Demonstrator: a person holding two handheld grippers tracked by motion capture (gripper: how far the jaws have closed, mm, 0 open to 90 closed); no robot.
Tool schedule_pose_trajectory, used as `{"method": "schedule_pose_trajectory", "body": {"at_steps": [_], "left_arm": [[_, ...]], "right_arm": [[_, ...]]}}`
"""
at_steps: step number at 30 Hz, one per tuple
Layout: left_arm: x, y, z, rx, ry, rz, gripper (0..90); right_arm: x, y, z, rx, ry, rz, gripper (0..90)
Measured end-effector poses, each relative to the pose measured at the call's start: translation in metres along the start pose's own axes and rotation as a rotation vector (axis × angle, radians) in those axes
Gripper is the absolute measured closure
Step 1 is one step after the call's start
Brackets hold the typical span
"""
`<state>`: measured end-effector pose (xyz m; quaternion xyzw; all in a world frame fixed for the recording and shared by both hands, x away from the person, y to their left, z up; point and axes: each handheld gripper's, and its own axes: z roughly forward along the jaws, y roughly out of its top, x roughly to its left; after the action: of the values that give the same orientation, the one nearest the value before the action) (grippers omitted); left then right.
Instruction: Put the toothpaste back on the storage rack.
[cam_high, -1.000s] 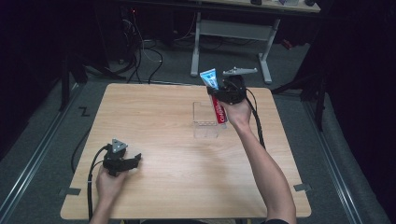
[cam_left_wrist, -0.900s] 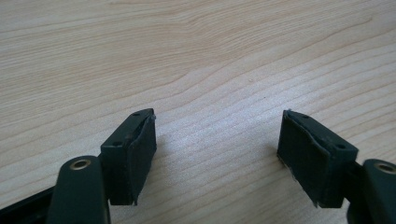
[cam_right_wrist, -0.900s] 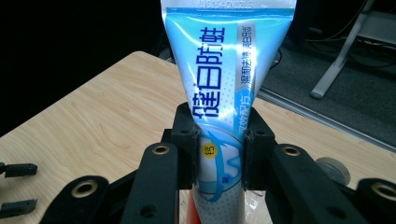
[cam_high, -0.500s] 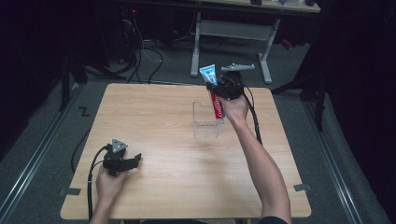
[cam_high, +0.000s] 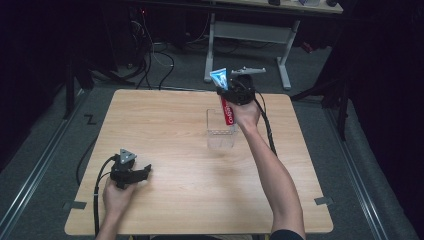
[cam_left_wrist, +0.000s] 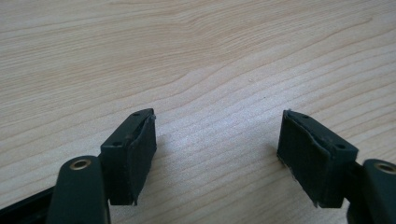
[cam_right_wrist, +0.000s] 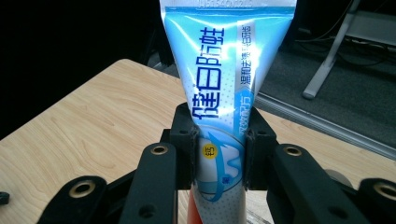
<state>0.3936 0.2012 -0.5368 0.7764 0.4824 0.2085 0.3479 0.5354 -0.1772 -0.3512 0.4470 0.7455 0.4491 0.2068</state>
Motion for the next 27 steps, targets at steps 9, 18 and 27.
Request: {"method": "schedule_pose_trajectory", "body": {"at_steps": [9,18,27], "left_arm": [[0.0,0.0,0.0,0.0,0.0,0.0,28.4],[0.0,0.0,0.0,0.0,0.0,0.0,28.4],[0.0,0.0,0.0,0.0,-0.001,0.0,28.3]], "right_arm": [[-0.002,-0.004,0.013,0.025,-0.014,0.005,70.6],[-0.003,-0.009,0.019,0.036,-0.013,0.006,70.3],[-0.003,-0.017,0.026,0.051,-0.014,0.005,70.1]]}}
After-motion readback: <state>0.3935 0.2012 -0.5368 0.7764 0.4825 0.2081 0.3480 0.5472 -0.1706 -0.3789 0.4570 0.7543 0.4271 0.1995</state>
